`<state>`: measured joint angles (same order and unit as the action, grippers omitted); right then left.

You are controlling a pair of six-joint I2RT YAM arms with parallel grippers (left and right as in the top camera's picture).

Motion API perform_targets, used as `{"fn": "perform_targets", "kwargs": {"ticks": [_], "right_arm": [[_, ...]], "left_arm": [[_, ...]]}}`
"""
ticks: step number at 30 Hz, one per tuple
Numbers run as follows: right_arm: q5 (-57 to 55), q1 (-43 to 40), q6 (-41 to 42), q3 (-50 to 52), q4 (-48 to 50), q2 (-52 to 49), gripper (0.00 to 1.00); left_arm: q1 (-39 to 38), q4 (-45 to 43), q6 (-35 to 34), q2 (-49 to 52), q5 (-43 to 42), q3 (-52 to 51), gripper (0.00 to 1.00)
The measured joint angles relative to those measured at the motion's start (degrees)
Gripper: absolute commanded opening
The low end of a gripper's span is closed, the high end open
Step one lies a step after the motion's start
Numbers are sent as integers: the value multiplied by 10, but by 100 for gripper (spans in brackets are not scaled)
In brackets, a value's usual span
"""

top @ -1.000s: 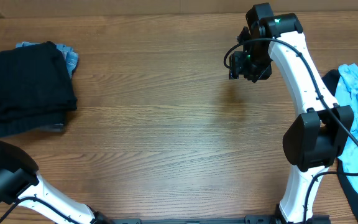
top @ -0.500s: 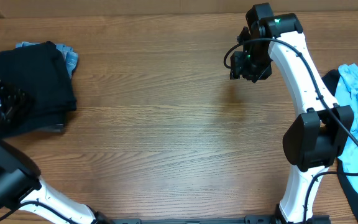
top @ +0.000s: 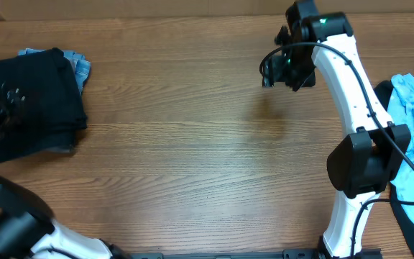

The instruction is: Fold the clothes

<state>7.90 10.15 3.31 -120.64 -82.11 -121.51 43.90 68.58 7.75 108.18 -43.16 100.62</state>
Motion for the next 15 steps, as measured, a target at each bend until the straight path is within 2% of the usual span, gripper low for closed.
{"fn": "perform_targets", "kwargs": {"ticks": [4,6,8,11,15], "right_arm": [[0,0,-3,-61,34,0,100],[0,0,-3,-70,67,0,100],[0,0,-5,-70,85,0,100],[0,-9,-3,-71,95,0,100],[-1,-39,27,-72,69,11,100]], "left_arm": [[-175,-42,-4,-194,115,10,100],[-279,-52,-11,-232,176,13,100],[-357,-61,-16,-226,217,14,100],[-419,-78,-28,-199,276,14,100],[-420,-45,-55,-196,322,13,100]]}}
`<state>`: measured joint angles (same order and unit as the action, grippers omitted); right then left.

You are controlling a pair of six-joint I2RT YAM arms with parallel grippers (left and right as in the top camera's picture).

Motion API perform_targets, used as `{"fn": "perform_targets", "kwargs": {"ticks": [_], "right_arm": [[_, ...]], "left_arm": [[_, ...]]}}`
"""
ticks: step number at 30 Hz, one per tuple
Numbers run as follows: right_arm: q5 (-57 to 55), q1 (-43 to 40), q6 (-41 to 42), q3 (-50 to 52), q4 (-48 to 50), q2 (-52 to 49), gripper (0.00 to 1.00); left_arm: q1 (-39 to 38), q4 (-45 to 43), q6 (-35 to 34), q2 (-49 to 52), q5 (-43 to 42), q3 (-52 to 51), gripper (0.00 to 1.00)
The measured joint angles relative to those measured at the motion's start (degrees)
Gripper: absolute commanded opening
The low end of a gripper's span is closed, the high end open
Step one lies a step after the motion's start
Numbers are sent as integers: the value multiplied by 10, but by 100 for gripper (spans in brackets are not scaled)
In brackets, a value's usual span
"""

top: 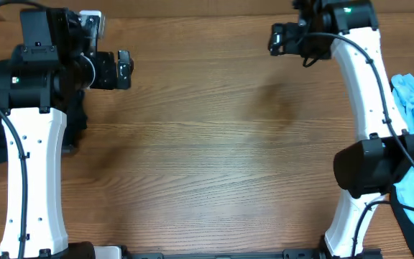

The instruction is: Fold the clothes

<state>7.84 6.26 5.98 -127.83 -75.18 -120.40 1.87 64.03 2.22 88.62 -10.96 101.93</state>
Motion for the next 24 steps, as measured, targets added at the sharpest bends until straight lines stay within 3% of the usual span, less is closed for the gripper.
{"fn": "perform_targets", "kwargs": {"ticks": [3,8,10,14,16,20,24], "right_arm": [[-6,-6,9,0,-11,63,100],[-28,-5,12,81,21,210,100],[-38,-5,13,205,72,306,100],[-44,-5,4,514,232,537,100],[-55,-5,2,646,248,674,100],[-58,-5,2,739,223,784,100],[-59,-5,2,748,150,780,100]], "left_arm": [[0,25,10,-11,9,-14,100],[0,-78,13,-186,17,-219,100],[0,-109,10,-295,19,-331,100],[0,-112,-26,-419,27,-426,100],[0,-116,-51,-472,44,-449,100],[0,-124,-68,-473,59,-466,100],[0,-107,-68,-455,65,-469,100]]}}
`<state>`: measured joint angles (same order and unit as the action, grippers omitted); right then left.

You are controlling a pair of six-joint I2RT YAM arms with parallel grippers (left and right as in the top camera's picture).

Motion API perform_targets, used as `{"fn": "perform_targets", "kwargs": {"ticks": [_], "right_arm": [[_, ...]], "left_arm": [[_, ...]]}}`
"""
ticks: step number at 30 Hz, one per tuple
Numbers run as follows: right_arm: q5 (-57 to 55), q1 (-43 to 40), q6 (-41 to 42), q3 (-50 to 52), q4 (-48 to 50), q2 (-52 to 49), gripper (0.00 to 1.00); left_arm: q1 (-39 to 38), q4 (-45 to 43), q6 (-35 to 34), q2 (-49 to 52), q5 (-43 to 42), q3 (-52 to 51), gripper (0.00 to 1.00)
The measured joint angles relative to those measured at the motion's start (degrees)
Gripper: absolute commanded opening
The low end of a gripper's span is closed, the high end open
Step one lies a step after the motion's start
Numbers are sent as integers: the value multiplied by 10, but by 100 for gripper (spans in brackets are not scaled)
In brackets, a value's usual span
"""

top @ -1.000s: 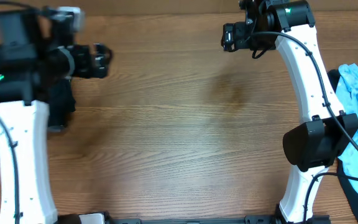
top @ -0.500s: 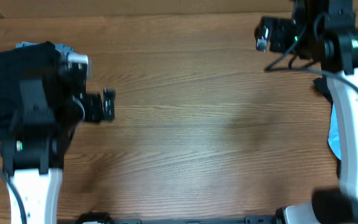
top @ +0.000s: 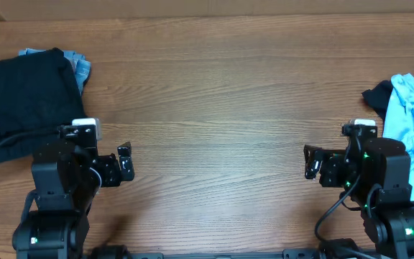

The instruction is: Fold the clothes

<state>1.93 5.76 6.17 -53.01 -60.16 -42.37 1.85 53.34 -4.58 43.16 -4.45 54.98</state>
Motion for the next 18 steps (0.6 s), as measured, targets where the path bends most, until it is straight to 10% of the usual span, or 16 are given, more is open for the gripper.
{"fn": "perform_targets", "kwargs": {"ticks": [18], "right_arm": [[-9,0,0,51,14,168,100]], "left_arm": [[0,8,0,10,0,0,100]]}}
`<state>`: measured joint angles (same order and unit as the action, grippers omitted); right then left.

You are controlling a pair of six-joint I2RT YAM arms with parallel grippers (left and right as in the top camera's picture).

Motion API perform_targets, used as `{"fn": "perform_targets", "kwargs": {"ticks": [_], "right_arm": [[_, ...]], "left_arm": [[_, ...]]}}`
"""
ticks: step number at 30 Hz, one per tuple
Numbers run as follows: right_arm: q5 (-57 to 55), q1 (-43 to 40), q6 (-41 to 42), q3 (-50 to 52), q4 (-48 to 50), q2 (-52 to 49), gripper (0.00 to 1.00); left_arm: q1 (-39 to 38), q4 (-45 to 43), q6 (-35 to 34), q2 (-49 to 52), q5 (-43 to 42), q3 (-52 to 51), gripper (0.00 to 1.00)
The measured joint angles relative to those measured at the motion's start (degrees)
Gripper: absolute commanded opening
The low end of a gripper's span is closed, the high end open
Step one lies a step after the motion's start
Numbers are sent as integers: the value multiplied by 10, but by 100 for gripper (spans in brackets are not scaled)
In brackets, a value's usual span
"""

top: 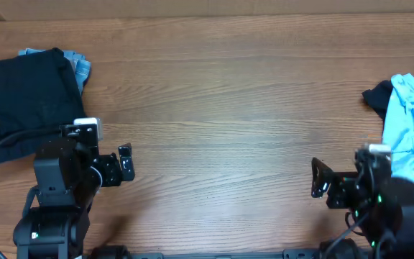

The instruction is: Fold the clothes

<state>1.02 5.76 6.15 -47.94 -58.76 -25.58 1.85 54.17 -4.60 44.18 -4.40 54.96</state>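
Observation:
A folded black garment lies at the far left with a blue one peeking from under its right edge. At the right edge sits a loose heap of light blue clothing over a dark piece. My left gripper rests low near the front left, fingers pointing right and slightly apart, holding nothing. Near the front right, my right gripper points left and also holds nothing.
The brown wooden table spans the whole view. Both arm bases stand at the front edge. A black cable runs from the left arm across the folded black garment's lower edge.
The right arm has drawn back a little farther toward the front edge. The left arm has barely moved. The clothes lie as they were.
First the left arm was at the folded black stack and the right arm stretched to the far middle. Then both arms reached toward the far edge. Later both were pulled back near the front edge, where they are now.

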Motion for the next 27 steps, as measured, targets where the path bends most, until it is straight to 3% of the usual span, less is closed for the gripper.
{"fn": "perform_targets", "kwargs": {"ticks": [4,7,14,17,27], "right_arm": [[-6,-7,-2,181,209,161,100],[-6,-30,-2,279,328,228,100],[-9,-39,-43,444,598,248,100],[-10,-39,-62,469,541,247,100],[-10,-39,-73,469,536,247,100]], "left_arm": [[0,0,0,1,0,-2,100],[0,0,0,2,0,-2,100],[0,0,0,2,0,-2,100],[0,0,0,2,0,-2,100],[0,0,0,2,0,-2,100]]}}
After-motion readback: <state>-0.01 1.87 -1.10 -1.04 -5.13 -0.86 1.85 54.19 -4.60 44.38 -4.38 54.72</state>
